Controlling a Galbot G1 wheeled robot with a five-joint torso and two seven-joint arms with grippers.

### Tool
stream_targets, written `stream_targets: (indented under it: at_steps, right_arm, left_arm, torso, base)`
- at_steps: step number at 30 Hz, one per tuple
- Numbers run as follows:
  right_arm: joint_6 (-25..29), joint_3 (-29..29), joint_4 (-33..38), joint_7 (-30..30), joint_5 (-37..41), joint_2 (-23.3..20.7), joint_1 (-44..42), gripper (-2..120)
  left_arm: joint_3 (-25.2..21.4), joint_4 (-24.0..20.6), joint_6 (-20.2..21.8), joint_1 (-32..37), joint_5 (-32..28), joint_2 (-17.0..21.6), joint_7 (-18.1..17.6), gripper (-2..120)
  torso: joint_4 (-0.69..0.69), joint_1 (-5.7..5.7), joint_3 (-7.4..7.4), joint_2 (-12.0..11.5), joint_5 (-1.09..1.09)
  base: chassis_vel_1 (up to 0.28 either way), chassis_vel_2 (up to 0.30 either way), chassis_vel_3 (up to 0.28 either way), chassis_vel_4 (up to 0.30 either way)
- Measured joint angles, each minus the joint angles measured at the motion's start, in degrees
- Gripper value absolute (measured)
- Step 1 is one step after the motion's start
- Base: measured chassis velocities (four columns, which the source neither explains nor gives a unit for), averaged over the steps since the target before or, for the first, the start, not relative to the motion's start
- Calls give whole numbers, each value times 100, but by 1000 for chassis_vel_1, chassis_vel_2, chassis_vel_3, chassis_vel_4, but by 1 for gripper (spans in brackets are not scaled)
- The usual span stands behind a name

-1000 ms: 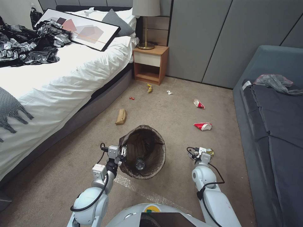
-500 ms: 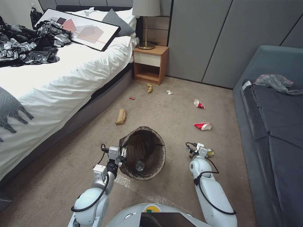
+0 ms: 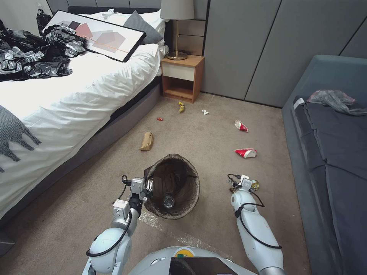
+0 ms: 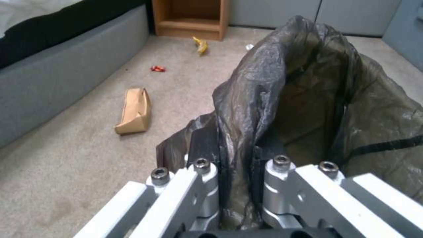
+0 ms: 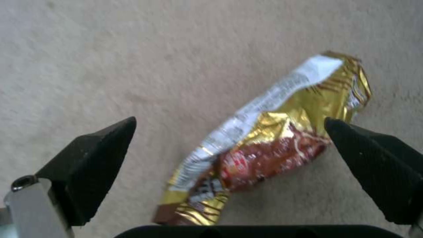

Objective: Pick up the trash bin, then pick up the garbage from the floor and place it into the trash bin.

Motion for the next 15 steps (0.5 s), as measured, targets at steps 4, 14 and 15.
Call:
stream_targets:
  at_steps: [4,14,15]
  right_arm:
    - [121,62,-321,-22,-104,-9,50,100]
    - [490,102,-966,-106,-250,-5,183,100]
    - [516,102,-1056,-107,-250,-5,225,100]
  left_arm:
    - [2,36,2,-10,6,-2,-1,7]
    - [9,52,4,6,25,5,-2,7]
    - [9,52,5,13,30,6,-2,7]
  torso:
    - [0,0,0,0,0]
    - [0,0,-1,0,0]
    - [-1,0,-1,0,0]
  base:
    - [0,0,0,0]
    - [0,0,0,0]
    - [0,0,0,0]
